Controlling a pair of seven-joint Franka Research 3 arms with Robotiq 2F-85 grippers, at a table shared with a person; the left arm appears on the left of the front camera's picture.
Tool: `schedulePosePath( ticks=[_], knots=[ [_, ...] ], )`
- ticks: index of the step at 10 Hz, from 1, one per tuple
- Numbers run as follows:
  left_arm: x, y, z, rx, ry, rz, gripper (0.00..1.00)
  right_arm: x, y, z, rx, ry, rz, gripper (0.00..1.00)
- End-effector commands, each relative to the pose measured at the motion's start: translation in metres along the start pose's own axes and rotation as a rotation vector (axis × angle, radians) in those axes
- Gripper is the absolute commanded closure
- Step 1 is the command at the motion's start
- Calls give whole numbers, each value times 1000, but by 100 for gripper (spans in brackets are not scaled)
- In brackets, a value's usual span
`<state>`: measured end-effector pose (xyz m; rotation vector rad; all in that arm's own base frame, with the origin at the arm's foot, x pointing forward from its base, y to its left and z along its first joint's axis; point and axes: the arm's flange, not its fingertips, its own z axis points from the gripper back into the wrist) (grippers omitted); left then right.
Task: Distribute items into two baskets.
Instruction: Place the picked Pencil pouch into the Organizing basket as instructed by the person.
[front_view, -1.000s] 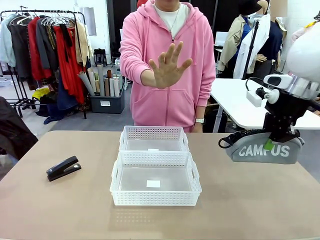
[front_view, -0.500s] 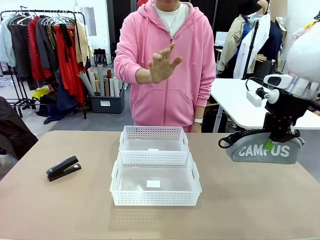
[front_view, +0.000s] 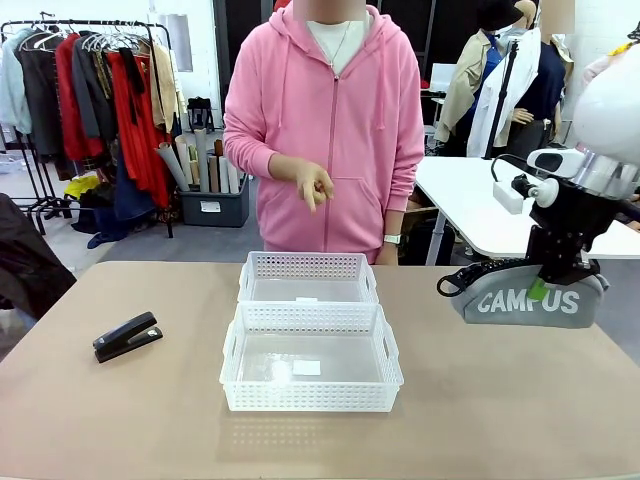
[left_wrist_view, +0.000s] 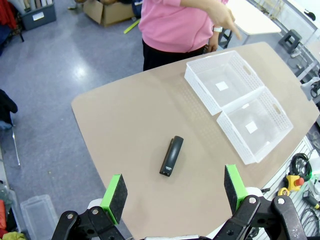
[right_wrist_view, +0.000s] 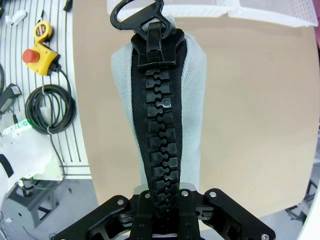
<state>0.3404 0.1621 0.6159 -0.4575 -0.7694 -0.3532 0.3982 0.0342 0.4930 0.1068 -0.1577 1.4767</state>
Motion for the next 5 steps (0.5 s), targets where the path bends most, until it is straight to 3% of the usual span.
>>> schedulePosePath(
  ticks=[1,5],
  knots=[
    [-1,1,-1,-13,-10,-11,0,0,0,0,-1,-1,-4,100],
    [-1,1,-1,-13,-10,-11,0,0,0,0,-1,-1,-4,100]
  ],
)
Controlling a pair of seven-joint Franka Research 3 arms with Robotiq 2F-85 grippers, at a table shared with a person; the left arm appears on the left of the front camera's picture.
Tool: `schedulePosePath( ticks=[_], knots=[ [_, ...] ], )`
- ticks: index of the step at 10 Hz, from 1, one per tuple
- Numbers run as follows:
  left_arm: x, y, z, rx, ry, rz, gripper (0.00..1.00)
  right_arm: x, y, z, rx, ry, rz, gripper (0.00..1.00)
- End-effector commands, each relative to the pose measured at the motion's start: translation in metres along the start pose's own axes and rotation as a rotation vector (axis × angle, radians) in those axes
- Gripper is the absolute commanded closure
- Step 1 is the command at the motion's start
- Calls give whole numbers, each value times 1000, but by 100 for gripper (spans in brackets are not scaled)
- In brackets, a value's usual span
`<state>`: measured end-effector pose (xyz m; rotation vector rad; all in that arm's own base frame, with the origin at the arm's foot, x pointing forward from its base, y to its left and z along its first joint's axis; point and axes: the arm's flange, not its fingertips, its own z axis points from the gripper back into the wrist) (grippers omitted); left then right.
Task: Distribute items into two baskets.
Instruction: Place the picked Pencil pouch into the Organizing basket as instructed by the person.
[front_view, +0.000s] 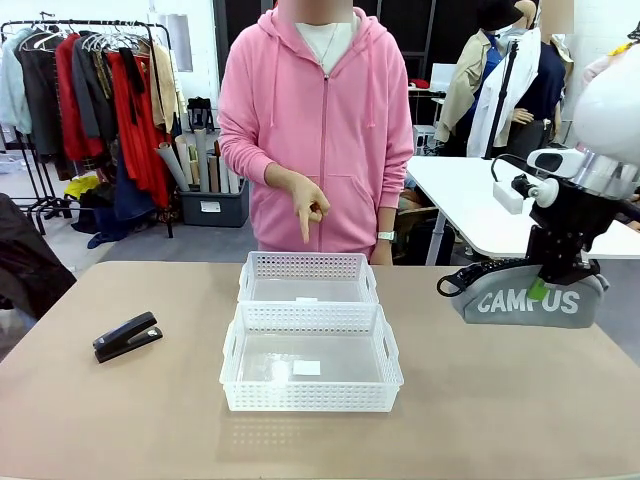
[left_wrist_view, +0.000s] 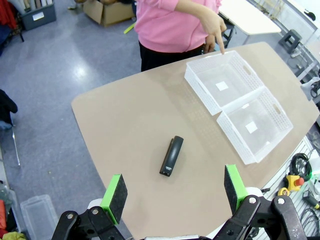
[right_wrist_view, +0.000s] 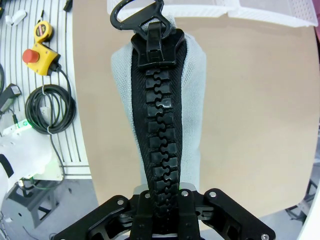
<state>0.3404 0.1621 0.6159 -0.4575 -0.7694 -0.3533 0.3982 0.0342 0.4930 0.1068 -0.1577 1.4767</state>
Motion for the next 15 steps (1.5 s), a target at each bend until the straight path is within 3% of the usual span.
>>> schedulePosePath(
  ticks=[1,4,10,15],
  knots=[
    [-1,1,-1,-13,-10,-11,0,0,0,0,-1,-1,-4,100],
    [-1,1,-1,-13,-10,-11,0,0,0,0,0,0,0,100],
    [-1,1,-1,-13,-10,-11,0,72,-48,5,43,-8,-83,100],
    [-1,1,-1,-13,-10,-11,0,135,-80,-5,78,-22,-41,100]
  ],
)
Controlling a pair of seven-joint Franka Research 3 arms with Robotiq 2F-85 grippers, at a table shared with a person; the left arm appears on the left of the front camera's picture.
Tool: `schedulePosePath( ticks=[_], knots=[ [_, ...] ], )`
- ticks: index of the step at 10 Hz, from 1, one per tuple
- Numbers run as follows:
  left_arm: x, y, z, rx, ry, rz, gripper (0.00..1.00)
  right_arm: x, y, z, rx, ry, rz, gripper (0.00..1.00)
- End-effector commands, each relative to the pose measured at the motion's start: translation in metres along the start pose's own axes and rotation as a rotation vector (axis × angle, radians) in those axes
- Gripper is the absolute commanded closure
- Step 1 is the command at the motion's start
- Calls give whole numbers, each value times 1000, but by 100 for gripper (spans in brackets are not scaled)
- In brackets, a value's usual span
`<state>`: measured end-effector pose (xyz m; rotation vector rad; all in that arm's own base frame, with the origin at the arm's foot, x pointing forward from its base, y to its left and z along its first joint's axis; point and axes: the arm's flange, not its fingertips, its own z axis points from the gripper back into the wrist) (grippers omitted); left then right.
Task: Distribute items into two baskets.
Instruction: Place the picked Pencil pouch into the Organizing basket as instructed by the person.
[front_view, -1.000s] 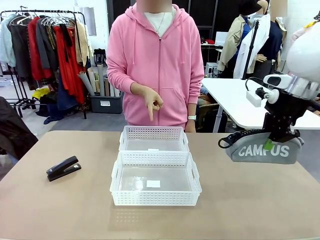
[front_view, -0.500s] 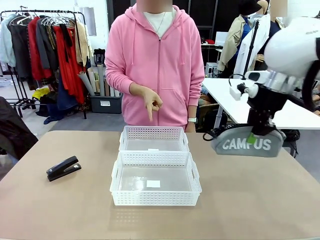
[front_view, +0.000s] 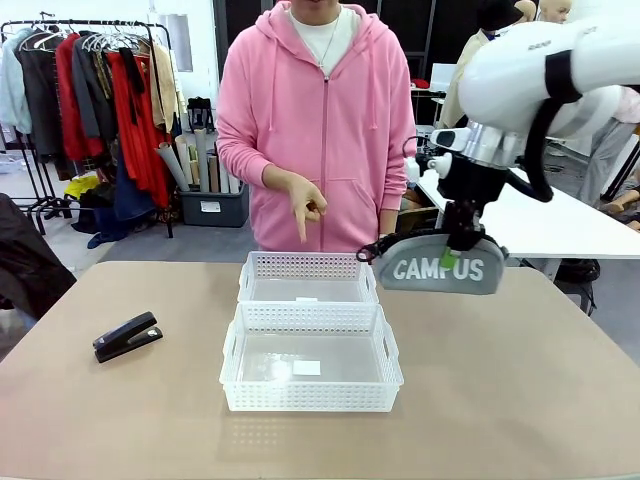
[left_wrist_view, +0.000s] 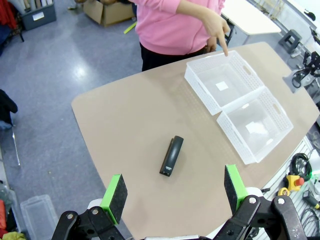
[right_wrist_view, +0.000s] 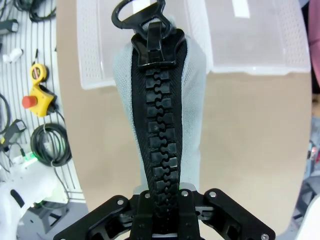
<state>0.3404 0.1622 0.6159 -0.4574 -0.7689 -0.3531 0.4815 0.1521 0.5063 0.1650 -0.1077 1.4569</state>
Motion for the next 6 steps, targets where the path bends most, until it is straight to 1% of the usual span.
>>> schedulePosePath(
  ticks=[1,3,6],
  knots=[
    [-1,1,-1,-14,-11,-11,0,20,-11,4,-3,-36,-17,100],
    [-1,1,-1,-14,-11,-11,0,44,-19,1,-31,-42,-1,100],
    [-1,1,-1,-14,-11,-11,0,77,-39,-10,-25,-33,15,100]
  ],
)
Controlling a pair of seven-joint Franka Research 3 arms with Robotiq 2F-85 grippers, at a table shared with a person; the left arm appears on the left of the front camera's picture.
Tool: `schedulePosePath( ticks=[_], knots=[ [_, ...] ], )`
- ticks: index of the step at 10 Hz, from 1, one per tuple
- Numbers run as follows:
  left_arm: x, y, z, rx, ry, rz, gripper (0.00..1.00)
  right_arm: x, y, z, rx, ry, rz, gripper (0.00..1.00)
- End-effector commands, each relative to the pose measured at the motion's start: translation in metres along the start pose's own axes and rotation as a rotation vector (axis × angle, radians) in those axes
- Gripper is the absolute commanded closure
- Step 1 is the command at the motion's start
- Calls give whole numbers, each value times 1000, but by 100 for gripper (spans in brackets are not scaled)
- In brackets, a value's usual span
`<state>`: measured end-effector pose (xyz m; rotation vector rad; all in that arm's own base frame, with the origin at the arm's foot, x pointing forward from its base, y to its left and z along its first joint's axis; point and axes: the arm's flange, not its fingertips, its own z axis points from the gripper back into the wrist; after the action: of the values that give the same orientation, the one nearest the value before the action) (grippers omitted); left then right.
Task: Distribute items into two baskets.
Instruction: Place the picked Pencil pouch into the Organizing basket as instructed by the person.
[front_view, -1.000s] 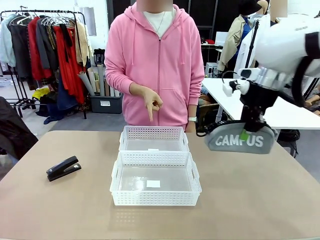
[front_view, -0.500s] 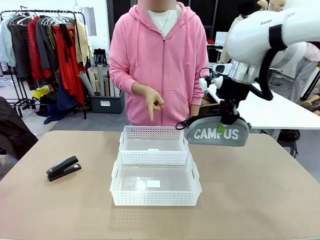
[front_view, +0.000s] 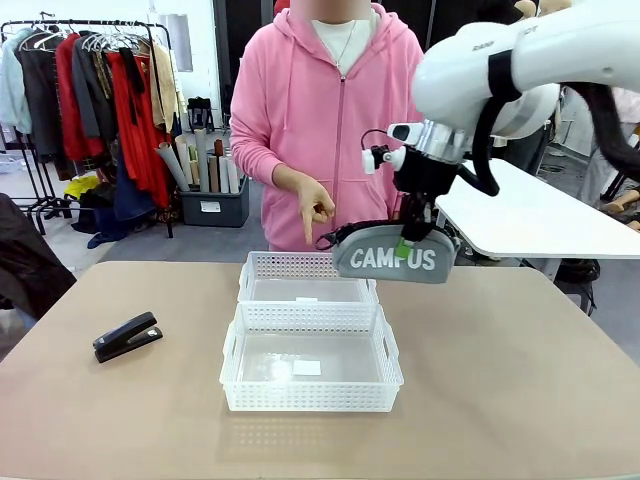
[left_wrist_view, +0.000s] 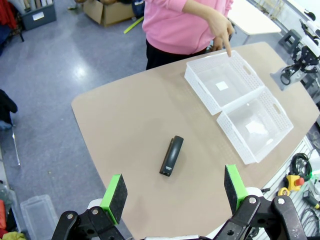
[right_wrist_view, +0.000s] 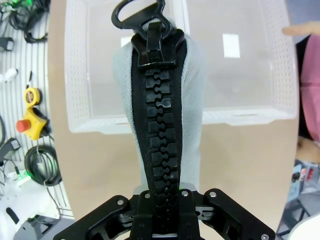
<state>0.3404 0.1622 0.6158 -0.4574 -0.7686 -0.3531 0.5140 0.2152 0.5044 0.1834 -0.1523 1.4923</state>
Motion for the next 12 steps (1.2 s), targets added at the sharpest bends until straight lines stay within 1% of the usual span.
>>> schedulePosePath(
  ticks=[1,7,10,12],
  knots=[
    [-1,1,-1,-14,-11,-11,0,20,-19,-1,-20,-15,-14,100],
    [-1,1,-1,-14,-11,-11,0,80,-49,-39,-53,9,0,100],
    [-1,1,-1,-14,-11,-11,0,103,-69,-59,-81,16,35,100],
    [-1,1,-1,-14,-11,-11,0,110,-84,-73,-103,25,52,100]
  ],
)
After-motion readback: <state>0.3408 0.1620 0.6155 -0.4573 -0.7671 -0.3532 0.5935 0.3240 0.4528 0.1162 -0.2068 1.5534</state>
